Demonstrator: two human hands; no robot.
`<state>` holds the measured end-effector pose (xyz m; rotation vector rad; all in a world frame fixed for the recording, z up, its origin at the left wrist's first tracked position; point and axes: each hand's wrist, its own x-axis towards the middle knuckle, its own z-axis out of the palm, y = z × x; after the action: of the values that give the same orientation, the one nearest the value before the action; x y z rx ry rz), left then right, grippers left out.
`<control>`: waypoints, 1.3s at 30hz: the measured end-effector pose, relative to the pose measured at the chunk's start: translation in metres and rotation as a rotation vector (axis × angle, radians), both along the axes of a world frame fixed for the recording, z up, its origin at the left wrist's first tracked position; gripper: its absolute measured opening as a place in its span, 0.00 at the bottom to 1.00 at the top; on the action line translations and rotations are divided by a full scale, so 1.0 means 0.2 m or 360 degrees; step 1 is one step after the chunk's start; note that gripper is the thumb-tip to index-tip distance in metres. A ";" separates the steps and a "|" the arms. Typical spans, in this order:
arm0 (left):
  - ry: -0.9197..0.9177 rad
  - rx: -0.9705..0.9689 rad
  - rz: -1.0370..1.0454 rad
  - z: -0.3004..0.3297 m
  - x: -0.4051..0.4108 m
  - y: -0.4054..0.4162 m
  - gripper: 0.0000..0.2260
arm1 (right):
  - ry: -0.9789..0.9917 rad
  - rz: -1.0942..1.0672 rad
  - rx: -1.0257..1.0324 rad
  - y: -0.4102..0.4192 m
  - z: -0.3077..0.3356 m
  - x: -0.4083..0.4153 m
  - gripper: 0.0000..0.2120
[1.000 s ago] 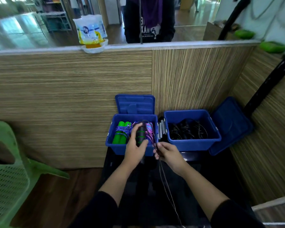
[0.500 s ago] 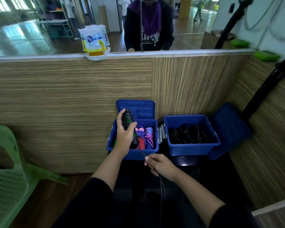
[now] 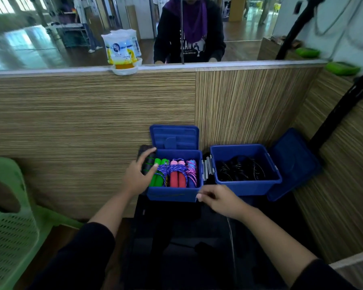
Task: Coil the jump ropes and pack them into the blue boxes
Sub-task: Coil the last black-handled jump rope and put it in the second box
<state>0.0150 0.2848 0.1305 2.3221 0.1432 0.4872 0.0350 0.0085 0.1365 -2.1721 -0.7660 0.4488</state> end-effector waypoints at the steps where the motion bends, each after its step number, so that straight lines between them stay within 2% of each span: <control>1: 0.0064 0.0092 -0.0106 -0.04 -0.01 0.00 0.21 | -0.0075 0.0010 0.0041 0.01 0.02 0.02 0.09; 3: 0.0211 0.0198 -0.0273 -0.08 -0.04 -0.04 0.21 | -0.0250 0.0016 0.0115 0.02 0.06 0.06 0.07; 6: 0.0347 0.0185 -0.0527 -0.07 -0.09 -0.15 0.26 | -0.0486 0.0087 0.0158 0.03 0.12 0.12 0.06; 9: 0.0412 0.0207 -0.0764 -0.05 -0.14 -0.24 0.28 | -0.0507 0.0162 0.0166 0.04 0.16 0.18 0.05; 15: 0.0467 0.0182 -0.0895 0.02 -0.22 -0.37 0.33 | -0.0053 0.0229 0.0283 0.04 0.21 0.24 0.07; 18: 0.0487 0.0217 -0.0921 0.08 -0.27 -0.39 0.33 | 0.0253 0.0302 0.0303 0.03 0.26 0.26 0.07; 22: 0.0384 0.0391 -0.0985 0.18 -0.35 -0.47 0.30 | 0.0484 0.0510 0.0181 0.05 0.28 0.26 0.07; 24: 0.0292 0.0305 -0.1026 0.20 -0.36 -0.48 0.29 | 0.0682 0.0437 0.0296 0.06 0.26 0.26 0.09; 26: 0.0167 0.0102 -0.1047 0.21 -0.32 -0.46 0.26 | 0.1022 0.0236 0.0514 0.06 0.20 0.24 0.11; 28: 0.0031 -0.0056 -0.0929 0.23 -0.27 -0.43 0.23 | 0.1229 0.0075 0.0680 0.08 0.12 0.19 0.14; 30: -0.0120 -0.0134 -0.0686 0.25 -0.21 -0.37 0.22 | 0.1293 -0.0024 0.0716 0.12 0.03 0.12 0.13; 33: -0.0257 -0.0117 -0.0145 0.25 -0.09 -0.25 0.24 | 0.1218 -0.0018 0.0520 0.18 -0.07 -0.02 0.11; 35: -0.0216 -0.0032 0.0090 0.22 -0.02 -0.18 0.21 | 0.1162 -0.0010 0.0462 0.21 -0.10 -0.10 0.10; 37: -0.0113 0.0092 0.0166 0.14 0.02 -0.11 0.21 | 0.0838 -0.0004 0.0396 0.22 -0.07 -0.14 0.09; 39: 0.0050 0.0242 0.0140 0.04 0.02 -0.04 0.28 | 0.0328 -0.0027 0.0242 0.21 -0.01 -0.11 0.08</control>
<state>0.0182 0.2764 0.1382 2.4810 0.2311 0.5214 0.0125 0.0504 0.1349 -1.9550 -0.6458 0.5766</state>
